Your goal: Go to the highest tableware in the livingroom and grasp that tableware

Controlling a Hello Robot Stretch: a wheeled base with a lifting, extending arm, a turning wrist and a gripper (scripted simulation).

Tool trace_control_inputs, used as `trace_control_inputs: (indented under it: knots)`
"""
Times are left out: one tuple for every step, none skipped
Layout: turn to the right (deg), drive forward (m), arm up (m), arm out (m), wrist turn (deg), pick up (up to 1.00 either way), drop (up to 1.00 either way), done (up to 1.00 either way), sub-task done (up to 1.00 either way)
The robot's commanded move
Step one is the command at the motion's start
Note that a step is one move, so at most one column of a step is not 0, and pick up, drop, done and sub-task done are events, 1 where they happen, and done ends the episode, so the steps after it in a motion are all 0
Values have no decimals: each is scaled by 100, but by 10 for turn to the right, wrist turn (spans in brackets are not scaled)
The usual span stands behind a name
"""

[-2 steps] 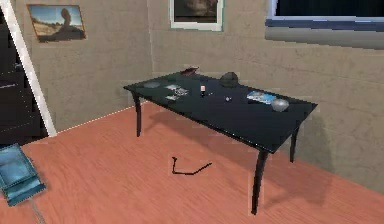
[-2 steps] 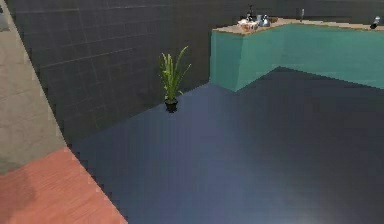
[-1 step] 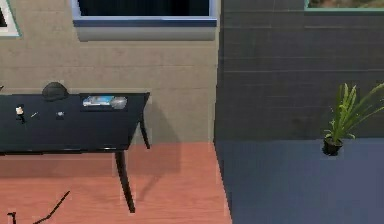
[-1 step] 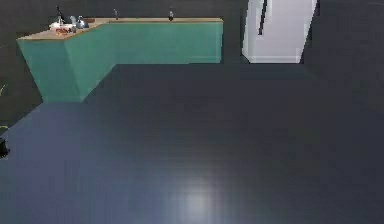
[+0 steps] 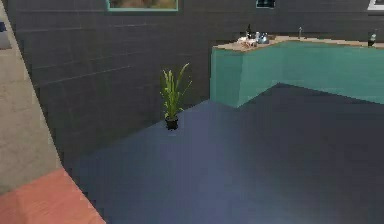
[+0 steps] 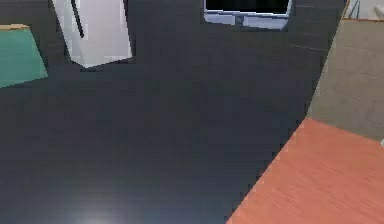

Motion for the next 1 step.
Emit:
trace_control_inputs:
  knots:
    - [420, 0, 0, 0, 0, 0, 0, 0, 0]
